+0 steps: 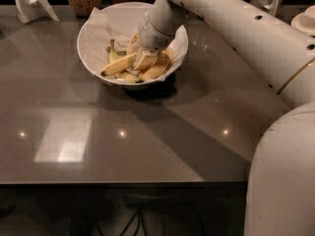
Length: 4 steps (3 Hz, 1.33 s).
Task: Pick banana from white bowl
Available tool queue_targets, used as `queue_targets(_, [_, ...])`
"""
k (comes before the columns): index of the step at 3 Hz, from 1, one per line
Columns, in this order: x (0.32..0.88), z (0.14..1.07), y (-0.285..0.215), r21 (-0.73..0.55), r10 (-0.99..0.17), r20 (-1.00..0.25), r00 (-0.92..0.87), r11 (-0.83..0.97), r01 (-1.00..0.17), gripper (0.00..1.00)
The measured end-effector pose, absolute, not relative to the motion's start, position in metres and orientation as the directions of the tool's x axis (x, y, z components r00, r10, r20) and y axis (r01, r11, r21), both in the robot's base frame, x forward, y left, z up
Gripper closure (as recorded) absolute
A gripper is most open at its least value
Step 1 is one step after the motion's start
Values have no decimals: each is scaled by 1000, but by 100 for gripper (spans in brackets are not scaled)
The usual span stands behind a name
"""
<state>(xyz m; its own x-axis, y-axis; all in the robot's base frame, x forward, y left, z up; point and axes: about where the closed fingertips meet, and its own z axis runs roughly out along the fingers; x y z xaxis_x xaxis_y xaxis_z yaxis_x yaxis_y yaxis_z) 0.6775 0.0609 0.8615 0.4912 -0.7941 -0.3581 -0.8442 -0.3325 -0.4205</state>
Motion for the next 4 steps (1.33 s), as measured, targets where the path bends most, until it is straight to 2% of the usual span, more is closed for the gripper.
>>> queue_targets(1, [678,875,58,-443,-807,-327,492,-329,-834,100])
queue_targets(4, [644,941,33,-548,-822,-273,500,-294,-783,100])
